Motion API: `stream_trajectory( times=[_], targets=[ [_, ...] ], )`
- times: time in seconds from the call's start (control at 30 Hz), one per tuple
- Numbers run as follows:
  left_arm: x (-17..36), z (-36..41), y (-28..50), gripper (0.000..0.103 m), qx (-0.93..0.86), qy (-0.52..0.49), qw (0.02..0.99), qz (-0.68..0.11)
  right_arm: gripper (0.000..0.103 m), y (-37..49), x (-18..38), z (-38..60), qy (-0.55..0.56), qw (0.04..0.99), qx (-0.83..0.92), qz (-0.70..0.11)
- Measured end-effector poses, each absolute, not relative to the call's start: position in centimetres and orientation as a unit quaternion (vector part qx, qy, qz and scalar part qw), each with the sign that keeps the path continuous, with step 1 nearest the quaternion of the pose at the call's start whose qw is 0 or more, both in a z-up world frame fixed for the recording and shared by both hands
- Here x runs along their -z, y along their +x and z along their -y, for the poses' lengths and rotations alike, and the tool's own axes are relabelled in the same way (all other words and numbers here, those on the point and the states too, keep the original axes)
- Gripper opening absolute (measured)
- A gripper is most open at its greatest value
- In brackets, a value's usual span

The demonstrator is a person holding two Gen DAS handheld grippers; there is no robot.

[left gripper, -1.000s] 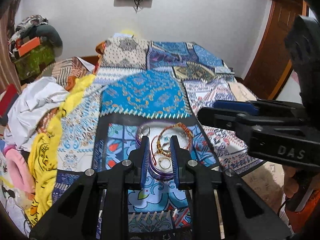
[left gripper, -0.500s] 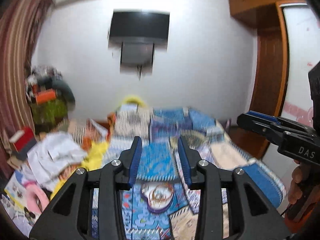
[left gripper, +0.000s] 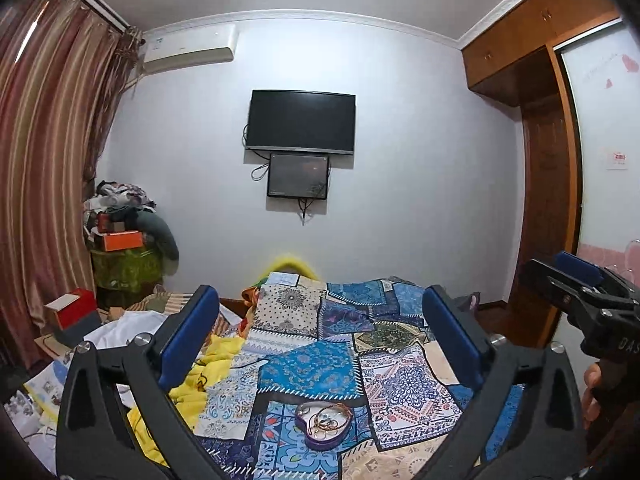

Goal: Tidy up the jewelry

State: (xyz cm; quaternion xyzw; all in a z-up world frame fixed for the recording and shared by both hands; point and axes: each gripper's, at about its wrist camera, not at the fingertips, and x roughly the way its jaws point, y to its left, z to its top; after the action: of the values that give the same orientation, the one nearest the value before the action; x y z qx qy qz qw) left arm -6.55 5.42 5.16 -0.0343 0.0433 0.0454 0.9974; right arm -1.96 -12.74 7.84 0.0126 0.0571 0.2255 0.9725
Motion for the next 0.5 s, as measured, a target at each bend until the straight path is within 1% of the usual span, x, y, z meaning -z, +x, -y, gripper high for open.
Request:
stream_trajectory(
  times=[0.5],
  targets=[
    [-5.0, -5.5, -7.0, 0.103, -0.048, -0.040, 0.997, -0.046, 0.103, -3.1, -7.3, 13.7, 0.007, 0.973, -0.220, -0.064]
  ],
)
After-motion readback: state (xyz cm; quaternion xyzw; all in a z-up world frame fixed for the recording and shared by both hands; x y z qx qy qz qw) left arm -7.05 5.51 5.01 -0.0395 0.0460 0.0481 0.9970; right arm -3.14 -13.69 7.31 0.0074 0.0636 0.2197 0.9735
